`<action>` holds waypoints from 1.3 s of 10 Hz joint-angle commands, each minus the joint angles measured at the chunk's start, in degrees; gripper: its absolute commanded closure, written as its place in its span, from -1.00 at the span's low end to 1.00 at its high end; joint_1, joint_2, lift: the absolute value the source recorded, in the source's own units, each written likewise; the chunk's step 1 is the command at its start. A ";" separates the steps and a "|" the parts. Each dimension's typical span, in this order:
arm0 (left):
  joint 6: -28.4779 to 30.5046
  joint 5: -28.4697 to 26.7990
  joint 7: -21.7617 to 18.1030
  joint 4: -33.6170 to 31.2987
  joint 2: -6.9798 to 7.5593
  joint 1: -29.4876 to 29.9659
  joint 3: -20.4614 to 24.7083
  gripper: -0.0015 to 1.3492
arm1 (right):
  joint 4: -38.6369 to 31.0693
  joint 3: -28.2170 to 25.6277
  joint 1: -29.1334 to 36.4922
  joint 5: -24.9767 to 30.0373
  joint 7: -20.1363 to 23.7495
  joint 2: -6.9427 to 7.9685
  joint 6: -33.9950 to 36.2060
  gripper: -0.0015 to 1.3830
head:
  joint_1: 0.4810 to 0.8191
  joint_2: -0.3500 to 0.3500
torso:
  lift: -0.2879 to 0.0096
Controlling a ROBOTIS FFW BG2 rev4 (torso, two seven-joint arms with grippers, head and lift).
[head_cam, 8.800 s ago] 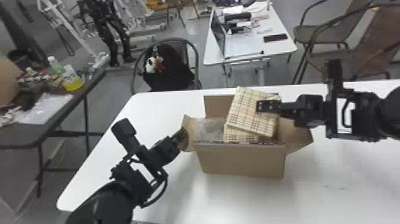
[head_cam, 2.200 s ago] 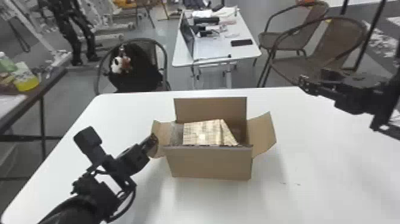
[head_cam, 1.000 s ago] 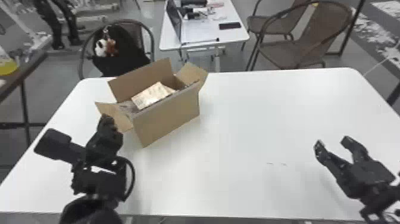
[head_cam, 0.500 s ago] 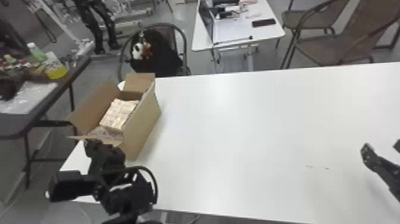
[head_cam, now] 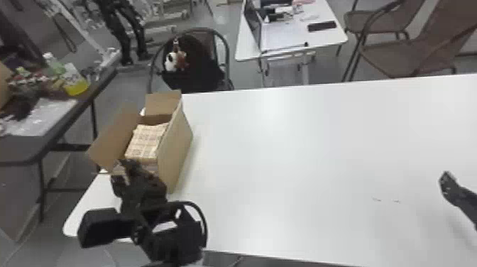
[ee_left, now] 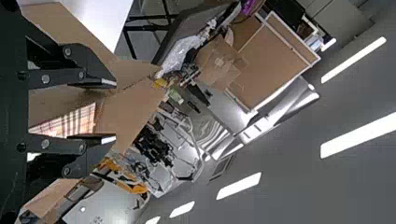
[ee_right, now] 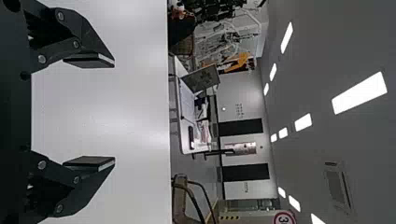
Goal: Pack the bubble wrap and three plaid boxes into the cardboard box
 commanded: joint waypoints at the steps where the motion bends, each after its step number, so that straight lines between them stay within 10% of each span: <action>1: 2.94 -11.44 1.98 -5.44 -0.15 2.71 -0.91 -0.99 | -1.39 -0.06 0.61 0.50 -0.09 -0.02 -0.09 -0.25 | 0.27 0.80 | -0.24; 3: 10.32 -23.66 -4.79 -14.32 -0.15 11.76 -4.07 -0.83 | -5.78 -0.41 3.07 1.56 -1.93 -0.99 1.06 -0.25 | 0.27 0.66 | -0.24; 6: 19.81 -28.67 0.13 -15.46 5.62 25.73 -16.02 -0.81 | -9.74 -1.20 7.46 2.35 -2.46 -1.25 4.05 -0.25 | 0.27 0.27 | -0.24; 9: 20.43 -32.10 0.57 -15.73 3.95 33.82 -16.73 -0.83 | -14.84 -3.31 15.81 5.51 -2.46 -1.16 4.75 -0.25 | 0.27 0.05 | -0.24; 13: 21.39 -31.83 4.97 -16.08 7.47 32.94 -19.19 -0.83 | -14.84 -3.49 14.67 8.15 -1.23 0.16 5.36 -0.25 | 0.27 0.01 | -0.24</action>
